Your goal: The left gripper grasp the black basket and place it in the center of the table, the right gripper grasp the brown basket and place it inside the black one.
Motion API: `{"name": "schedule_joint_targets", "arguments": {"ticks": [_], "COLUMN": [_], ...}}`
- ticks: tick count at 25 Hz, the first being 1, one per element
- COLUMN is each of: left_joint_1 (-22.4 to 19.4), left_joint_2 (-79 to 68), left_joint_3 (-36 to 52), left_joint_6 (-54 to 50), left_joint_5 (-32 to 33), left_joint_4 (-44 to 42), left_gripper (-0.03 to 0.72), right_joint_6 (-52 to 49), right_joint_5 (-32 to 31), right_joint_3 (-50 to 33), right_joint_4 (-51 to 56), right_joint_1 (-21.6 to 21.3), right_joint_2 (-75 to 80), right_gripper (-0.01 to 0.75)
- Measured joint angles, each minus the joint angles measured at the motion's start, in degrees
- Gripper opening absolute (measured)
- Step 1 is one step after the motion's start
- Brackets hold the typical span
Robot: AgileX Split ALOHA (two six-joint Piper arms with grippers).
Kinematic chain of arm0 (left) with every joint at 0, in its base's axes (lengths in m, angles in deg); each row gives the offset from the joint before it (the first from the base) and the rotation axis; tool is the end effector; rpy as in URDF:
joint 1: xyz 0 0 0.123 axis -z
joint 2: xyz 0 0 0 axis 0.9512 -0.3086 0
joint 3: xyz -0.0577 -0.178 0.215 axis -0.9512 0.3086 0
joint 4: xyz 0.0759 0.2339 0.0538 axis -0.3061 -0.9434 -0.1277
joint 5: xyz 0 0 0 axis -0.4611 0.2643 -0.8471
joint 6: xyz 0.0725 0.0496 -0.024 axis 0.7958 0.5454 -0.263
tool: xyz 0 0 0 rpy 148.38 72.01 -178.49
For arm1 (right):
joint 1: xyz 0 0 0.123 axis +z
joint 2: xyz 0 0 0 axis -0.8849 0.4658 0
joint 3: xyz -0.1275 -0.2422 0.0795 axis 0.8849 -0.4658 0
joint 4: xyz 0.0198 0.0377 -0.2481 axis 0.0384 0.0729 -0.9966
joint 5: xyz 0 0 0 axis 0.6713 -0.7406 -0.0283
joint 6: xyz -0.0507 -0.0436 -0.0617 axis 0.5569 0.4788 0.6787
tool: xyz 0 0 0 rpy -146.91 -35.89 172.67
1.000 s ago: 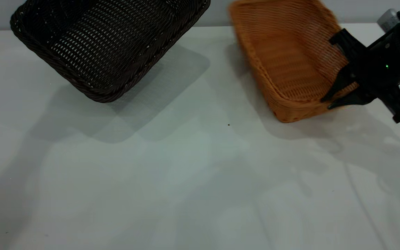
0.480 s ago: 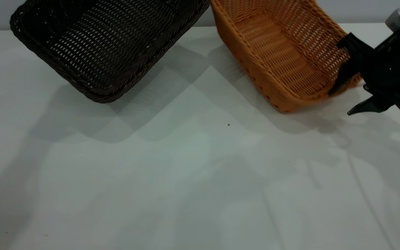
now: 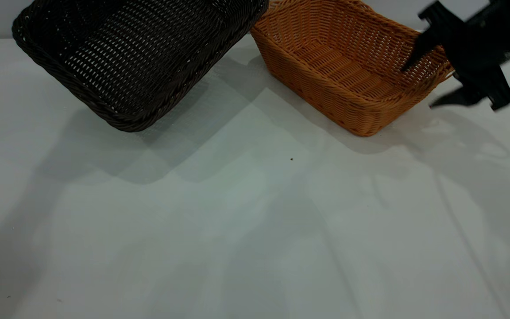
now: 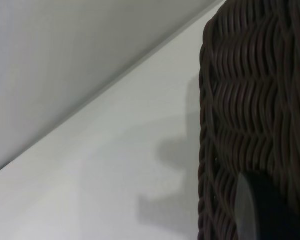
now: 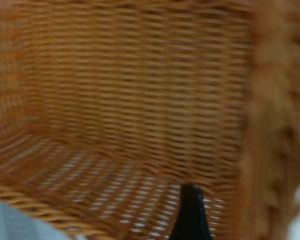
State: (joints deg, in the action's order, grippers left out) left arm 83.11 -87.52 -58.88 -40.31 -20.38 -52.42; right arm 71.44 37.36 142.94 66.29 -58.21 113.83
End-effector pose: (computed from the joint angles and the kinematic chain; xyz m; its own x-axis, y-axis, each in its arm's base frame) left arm 0.5029 -0.1026 0.1849 -0.5279 0.5339 -0.6605 0.4915 0.8263 0.2752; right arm 0.3866 0.0498 0.0712 -0.6546 0.7407 -0.1511 0.5598 0.6093 0.5616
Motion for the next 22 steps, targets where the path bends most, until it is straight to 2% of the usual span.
{"name": "schedule_joint_targets", "arguments": {"ticks": [12,14,16,20,22], "left_joint_1": [0.0,0.0,0.0,0.0,0.0], "left_joint_2": [0.0,0.0,0.0,0.0,0.0], "left_joint_3": [0.0,0.0,0.0,0.0,0.0], "left_joint_6": [0.1,0.1,0.1,0.2,1.2], "left_joint_5": [0.0,0.3,0.7,1.4,1.5], "left_joint_4": [0.0,0.0,0.0,0.0,0.0], "left_gripper": [0.074,0.074,0.074,0.074,0.074], "right_joint_6": [0.9,1.2,1.8,3.2,4.0], "right_joint_5": [1.3,1.5,1.6,1.6,1.8], "right_joint_3": [1.9,3.6,5.4,8.4,9.7], "right_joint_4": [1.4,1.5,1.5,1.5,1.2], "right_joint_1": [0.0,0.0,0.0,-0.1,-0.7], "right_joint_2": [7.4,8.7,9.9,10.7,10.8], "right_gripper": [0.496,0.470,0.395,0.107,0.070]}}
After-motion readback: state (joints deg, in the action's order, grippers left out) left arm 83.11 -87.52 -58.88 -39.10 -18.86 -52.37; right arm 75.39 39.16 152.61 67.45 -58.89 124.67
